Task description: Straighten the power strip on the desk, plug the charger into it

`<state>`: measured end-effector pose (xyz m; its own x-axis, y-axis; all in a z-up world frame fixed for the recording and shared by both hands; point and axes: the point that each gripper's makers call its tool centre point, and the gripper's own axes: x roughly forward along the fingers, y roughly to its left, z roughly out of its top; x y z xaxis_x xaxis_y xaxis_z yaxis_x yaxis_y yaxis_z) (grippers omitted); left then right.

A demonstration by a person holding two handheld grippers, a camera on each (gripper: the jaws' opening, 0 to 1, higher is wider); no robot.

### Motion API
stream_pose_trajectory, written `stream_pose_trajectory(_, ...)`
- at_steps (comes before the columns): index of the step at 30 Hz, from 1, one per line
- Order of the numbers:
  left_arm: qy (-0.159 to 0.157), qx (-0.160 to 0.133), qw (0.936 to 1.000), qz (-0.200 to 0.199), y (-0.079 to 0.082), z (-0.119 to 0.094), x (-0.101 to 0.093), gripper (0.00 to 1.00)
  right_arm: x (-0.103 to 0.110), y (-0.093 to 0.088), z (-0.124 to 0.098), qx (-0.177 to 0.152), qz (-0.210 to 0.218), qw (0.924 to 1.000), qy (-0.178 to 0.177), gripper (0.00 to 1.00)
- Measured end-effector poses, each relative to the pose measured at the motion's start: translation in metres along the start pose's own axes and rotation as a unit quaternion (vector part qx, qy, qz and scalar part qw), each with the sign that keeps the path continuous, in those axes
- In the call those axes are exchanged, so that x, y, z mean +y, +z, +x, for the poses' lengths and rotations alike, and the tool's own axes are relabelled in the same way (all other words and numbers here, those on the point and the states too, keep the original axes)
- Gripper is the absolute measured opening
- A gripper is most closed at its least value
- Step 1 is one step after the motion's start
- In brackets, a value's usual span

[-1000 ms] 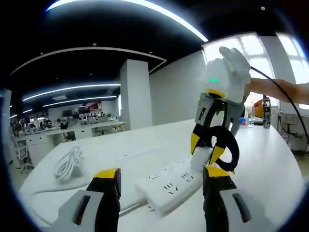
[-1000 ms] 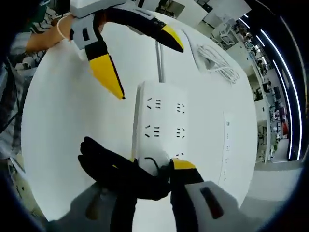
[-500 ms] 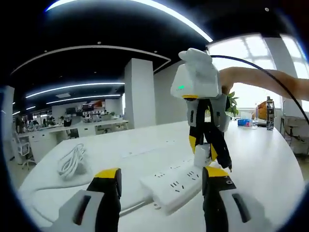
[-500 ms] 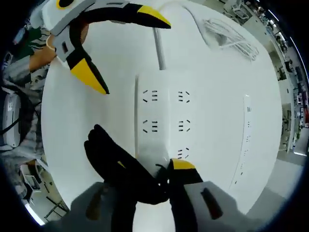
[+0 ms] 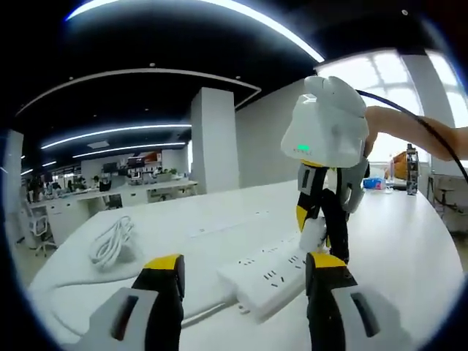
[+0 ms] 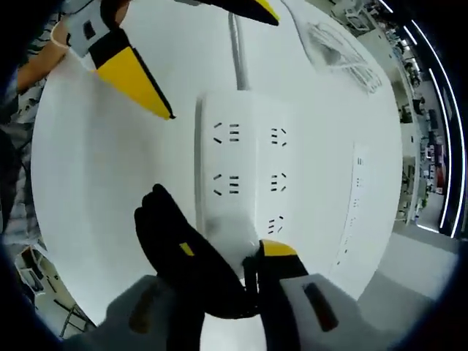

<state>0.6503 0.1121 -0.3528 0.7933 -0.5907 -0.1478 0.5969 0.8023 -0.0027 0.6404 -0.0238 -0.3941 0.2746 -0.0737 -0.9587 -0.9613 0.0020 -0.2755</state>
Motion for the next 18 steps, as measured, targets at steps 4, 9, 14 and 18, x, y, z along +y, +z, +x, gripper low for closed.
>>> stream_pose_trajectory(4,0.001,-0.010,0.9999,-0.008,0.001,-0.001,0.005,0.67,-0.003,0.008,-0.001,-0.100,0.009,0.9944,-0.033,0.25)
stream_pose_trajectory(9,-0.001,-0.019,0.9998,-0.009,0.003,0.001,0.008,0.67,-0.007,0.010,-0.008,-0.194,-0.038,0.9731,-0.118,0.32)
stream_pose_trajectory(14,0.001,-0.042,0.9991,0.001,0.008,0.002,0.012,0.65,-0.026,0.012,-0.015,-0.252,0.035,0.9532,-0.163,0.50)
stream_pose_trajectory(18,0.008,-0.060,0.9981,0.011,0.012,0.001,0.016,0.66,-0.028,0.012,-0.025,-0.301,0.063,0.9344,-0.180,0.58)
